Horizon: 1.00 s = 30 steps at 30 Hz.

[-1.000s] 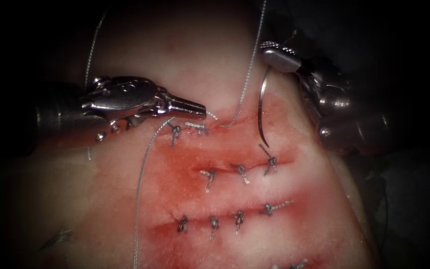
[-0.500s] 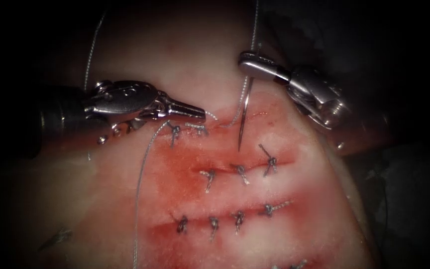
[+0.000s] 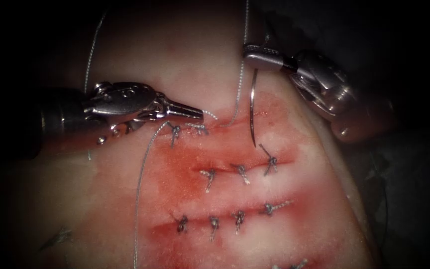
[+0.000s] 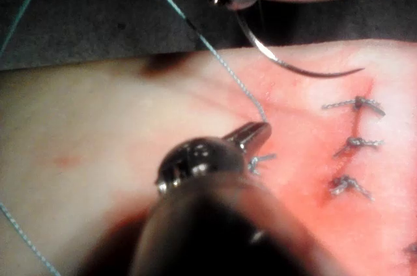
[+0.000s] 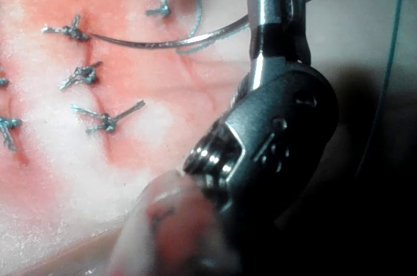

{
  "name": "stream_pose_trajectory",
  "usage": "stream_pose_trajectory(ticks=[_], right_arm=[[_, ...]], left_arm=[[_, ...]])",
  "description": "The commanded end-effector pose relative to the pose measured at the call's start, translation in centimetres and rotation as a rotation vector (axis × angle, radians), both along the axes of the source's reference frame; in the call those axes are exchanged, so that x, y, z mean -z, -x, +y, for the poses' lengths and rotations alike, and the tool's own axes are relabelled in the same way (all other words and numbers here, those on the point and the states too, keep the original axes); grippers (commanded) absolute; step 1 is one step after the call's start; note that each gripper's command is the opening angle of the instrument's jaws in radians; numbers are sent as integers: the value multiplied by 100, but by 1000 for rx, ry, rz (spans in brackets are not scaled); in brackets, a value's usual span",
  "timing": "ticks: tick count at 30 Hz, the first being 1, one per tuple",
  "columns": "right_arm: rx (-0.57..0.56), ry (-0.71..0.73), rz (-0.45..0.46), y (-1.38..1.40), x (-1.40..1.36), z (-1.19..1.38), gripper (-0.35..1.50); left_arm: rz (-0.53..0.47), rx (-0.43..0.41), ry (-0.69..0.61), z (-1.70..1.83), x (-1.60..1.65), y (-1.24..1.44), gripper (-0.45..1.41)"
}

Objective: Wound Closure
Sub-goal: Mistakenly stopped early

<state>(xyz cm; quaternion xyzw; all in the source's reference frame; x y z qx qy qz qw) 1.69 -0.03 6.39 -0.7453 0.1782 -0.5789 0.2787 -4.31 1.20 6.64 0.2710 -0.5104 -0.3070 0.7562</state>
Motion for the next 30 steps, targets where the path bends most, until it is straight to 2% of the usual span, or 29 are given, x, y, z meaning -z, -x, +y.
stream_pose_trajectory(ticks=[1,4,7,9,10,12,13,30], right_arm=[[35,14,34,-6,-5,3,-35],[117,41,108,-4,-5,8,-35],[38,-2,78,-9,-14,0,-35],[-2,-43,201,-18,-23,-6,-35],[-52,-63,221,-23,-27,-8,-35],[-402,-220,127,-33,-34,-12,-35],[-630,-321,63,-36,-36,-13,-35],[-630,-321,63,-36,-36,-13,-35]], left_arm=[[-2,1,3,7,-4,6,-13],[-2,0,5,7,-6,5,-10],[-3,-2,5,8,-7,4,-10],[-3,-3,5,8,-8,3,-6],[-3,-3,5,9,-8,3,-8],[-2,-1,6,9,-8,3,-6],[-1,1,7,9,-8,3,-6],[-1,1,7,9,-8,3,-6]])
